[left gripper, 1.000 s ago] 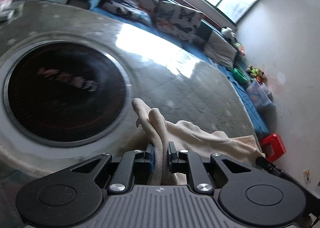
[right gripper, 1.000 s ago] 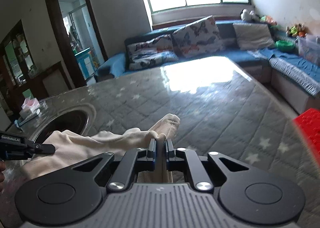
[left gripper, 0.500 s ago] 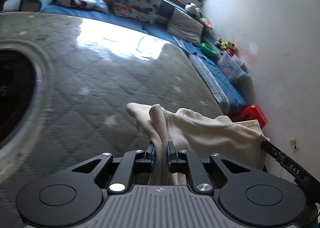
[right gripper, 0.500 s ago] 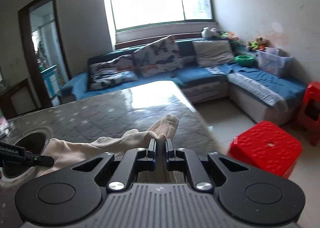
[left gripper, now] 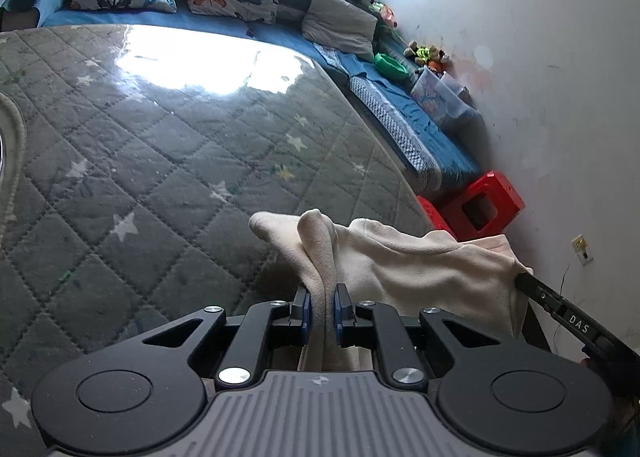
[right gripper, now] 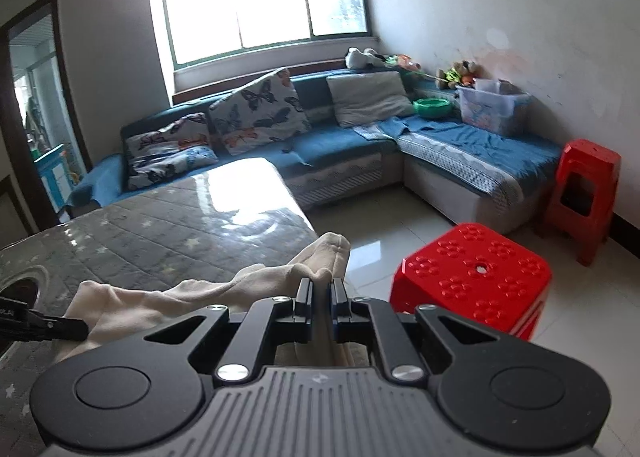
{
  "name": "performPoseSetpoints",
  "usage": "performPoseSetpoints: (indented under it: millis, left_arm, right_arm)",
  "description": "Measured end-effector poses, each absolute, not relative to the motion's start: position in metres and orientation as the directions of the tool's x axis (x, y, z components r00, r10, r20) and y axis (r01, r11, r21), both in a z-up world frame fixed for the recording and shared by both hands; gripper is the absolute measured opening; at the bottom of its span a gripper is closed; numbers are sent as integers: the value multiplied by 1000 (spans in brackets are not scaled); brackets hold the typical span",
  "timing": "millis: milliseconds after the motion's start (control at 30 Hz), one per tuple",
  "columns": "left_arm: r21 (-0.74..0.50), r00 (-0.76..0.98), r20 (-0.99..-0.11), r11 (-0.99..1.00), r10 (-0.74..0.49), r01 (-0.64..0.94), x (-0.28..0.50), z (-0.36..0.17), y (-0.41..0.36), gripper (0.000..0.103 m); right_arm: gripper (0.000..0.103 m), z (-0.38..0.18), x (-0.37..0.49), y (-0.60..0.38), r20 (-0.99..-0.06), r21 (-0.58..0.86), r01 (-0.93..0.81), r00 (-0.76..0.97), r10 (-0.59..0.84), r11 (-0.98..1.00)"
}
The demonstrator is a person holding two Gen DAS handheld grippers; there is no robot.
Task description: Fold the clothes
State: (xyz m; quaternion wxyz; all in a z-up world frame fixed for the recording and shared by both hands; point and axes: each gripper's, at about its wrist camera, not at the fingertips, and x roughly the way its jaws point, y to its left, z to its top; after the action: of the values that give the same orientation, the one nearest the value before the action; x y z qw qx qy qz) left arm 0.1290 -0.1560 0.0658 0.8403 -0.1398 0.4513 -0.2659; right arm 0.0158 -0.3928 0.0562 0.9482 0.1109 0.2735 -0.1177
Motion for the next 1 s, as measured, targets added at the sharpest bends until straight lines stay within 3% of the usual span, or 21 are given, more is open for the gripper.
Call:
performPoseSetpoints:
  millis: [633,833,900,967,1000]
  left_arm:
    - [-418,426,-737,849,-525,323,124,48,-157,13]
    - [-400,439,-742,860,-506,316,122,50,-156,18]
    - [-387,452,-741,866,-496,316,122,52,-155,22]
    - [-374,468,-739,873,-485,313,122,56,-155,38]
    - [-369,477,-736,875,-481,313,123,59,-155,39]
  right_arm:
    - [8,23,15,-401,-625,134,327,761,-176,936]
    - [9,16,13,-401,-644,128,329,745,-174,936]
    - [9,18,12,-401,-641,131,333,747,-177,934]
    - [10,21,11,-402,-635,134,334,751,-178,933]
    - [10,23,11,-401,-632,138,329,756,-173,934]
